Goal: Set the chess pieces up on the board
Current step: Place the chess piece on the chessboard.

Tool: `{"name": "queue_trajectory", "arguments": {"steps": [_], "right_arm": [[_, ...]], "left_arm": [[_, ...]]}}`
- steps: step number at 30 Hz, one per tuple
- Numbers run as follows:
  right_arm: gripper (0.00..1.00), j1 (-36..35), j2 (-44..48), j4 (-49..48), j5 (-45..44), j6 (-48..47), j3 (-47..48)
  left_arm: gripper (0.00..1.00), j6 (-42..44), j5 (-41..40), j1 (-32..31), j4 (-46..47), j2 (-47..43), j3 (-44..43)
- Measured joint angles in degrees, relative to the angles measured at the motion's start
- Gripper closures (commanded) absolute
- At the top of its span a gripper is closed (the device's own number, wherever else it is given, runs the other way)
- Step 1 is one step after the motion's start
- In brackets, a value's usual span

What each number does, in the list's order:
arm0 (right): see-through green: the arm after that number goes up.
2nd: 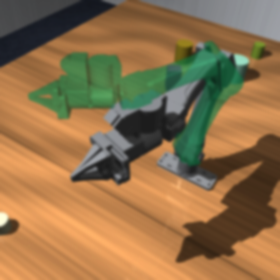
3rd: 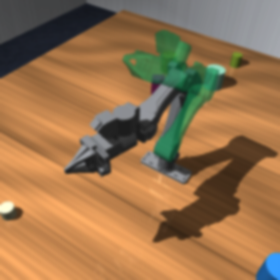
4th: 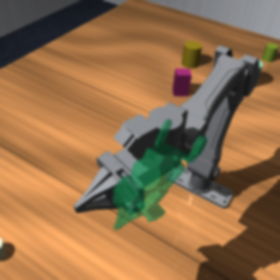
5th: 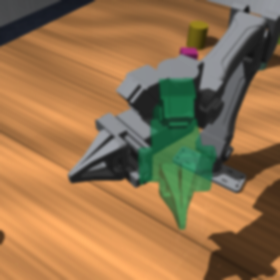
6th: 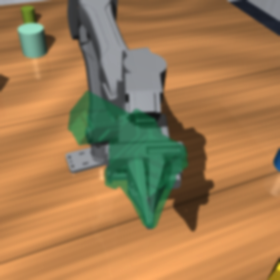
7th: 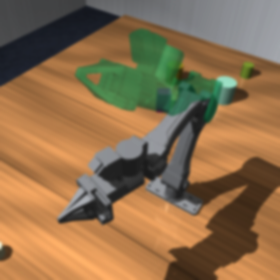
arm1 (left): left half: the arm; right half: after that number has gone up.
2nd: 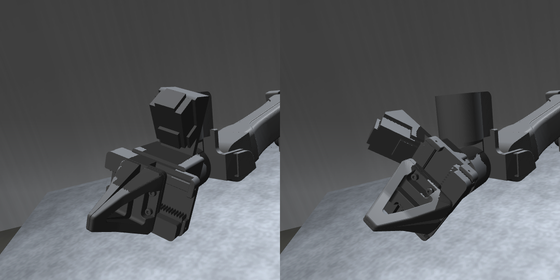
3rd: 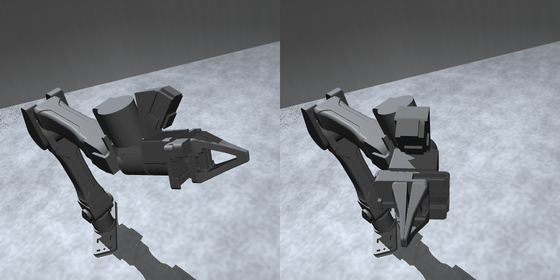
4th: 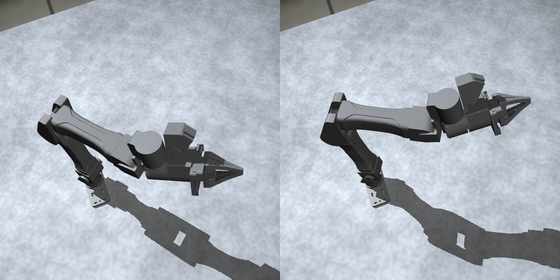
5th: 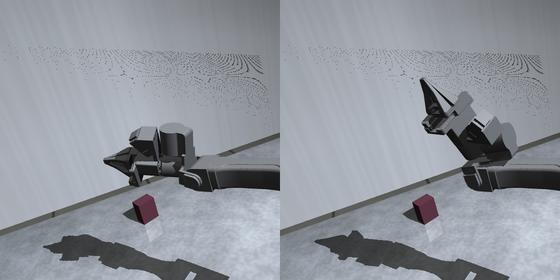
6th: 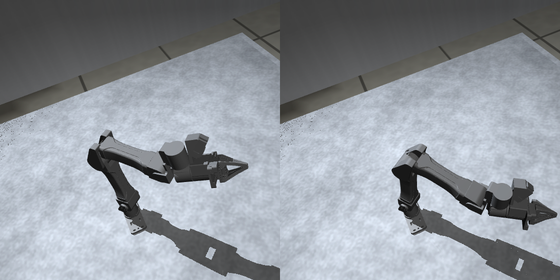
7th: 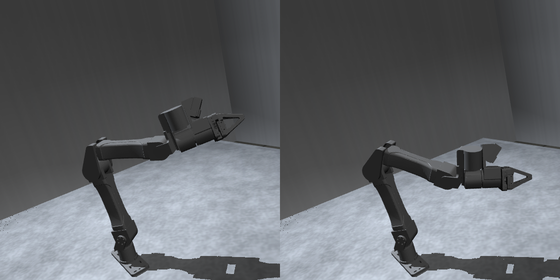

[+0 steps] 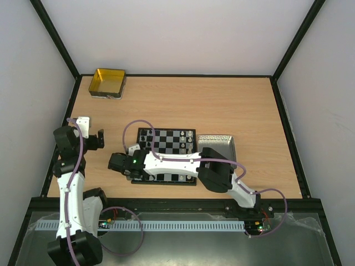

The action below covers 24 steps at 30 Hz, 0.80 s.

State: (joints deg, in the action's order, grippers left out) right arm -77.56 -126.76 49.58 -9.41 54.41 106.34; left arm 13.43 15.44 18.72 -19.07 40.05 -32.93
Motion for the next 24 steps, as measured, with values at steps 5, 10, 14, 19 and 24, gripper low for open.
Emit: {"name": "queue_trajectory", "arguments": {"steps": [5, 10, 14, 19, 24], "right_arm": [[0.98, 0.76, 0.0, -0.26, 0.26, -0.07, -0.28], [0.98, 1.49, 0.0, -1.05, 0.7, -0.09, -1.81], [0.98, 1.86, 0.0, -2.05, 1.16, -0.13, -3.23], [0.98, 2.14, 0.0, -2.82, 1.46, -0.22, -3.67], [0.98, 2.19, 0.0, -3.56, 1.77, -0.24, -3.69]], "left_arm": [[0.01, 0.0, 0.0, 0.24, 0.07, -0.02, 0.0], [0.01, -0.04, -0.04, 0.28, 0.15, -0.02, 0.0], [0.01, -0.17, -0.09, 0.33, 0.31, -0.02, 0.0], [0.01, -0.22, -0.24, 0.33, 0.35, -0.02, 0.0], [0.01, -0.22, -0.31, 0.33, 0.35, 0.0, 0.0]]}}
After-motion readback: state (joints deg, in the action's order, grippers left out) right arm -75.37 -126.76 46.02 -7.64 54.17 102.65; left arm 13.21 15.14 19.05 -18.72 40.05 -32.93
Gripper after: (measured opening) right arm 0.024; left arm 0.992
